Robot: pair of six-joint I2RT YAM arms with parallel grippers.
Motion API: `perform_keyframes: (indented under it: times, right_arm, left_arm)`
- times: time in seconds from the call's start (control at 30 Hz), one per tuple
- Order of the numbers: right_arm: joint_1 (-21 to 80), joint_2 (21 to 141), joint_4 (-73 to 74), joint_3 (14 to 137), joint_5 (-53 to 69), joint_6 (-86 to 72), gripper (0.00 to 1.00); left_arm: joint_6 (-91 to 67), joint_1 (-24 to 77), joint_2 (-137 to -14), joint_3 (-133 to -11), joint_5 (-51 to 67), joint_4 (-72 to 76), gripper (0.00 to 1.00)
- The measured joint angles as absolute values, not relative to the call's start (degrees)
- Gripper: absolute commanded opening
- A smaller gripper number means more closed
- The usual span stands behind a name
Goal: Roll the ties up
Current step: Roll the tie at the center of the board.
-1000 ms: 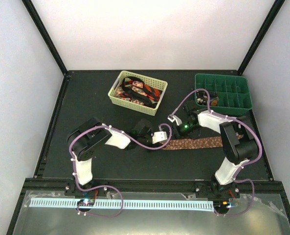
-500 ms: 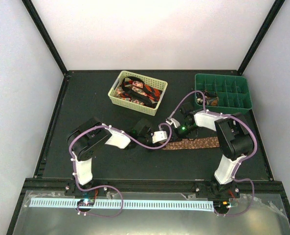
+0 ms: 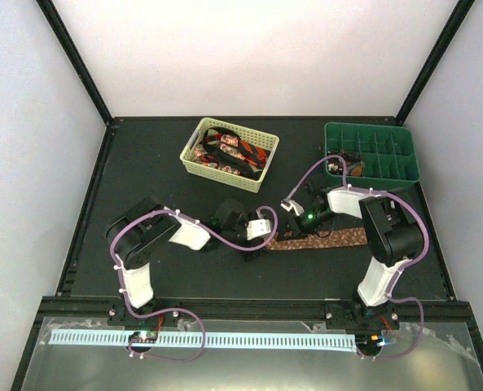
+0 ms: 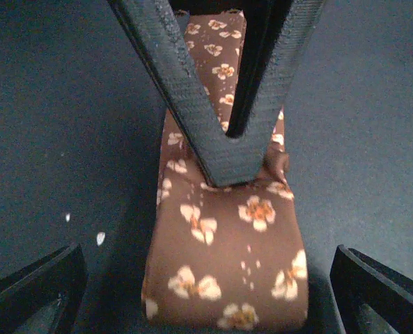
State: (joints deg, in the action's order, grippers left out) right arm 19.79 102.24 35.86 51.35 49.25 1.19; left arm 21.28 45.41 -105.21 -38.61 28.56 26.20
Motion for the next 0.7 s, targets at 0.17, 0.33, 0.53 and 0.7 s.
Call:
perform_keyframes:
  times: [0.17, 0.33, 0.53, 0.7]
  right_arm:
    - [19.79, 101.89, 35.51, 51.05, 50.65, 1.17, 0.02]
    - [19.79, 101.08, 35.35, 50.96, 51.79, 1.1, 0.02]
    - [19.68, 99.44, 35.31, 50.94, 53.21, 0.95, 0.02]
    - [18.35, 99.09, 35.29, 50.35, 53.25, 0.99, 0.02]
  left_arm:
    - [21.67, 46.48, -108.99, -40.16, 29.41, 30.04, 0.97]
    - [21.34, 47.9, -112.33, -43.75, 29.56, 31.33, 0.78]
    - [20.99, 48.1, -112.4, -44.23, 28.47, 30.61, 0.47]
    - [21.47, 48.01, -110.59, -43.7, 27.44, 27.68, 0.38]
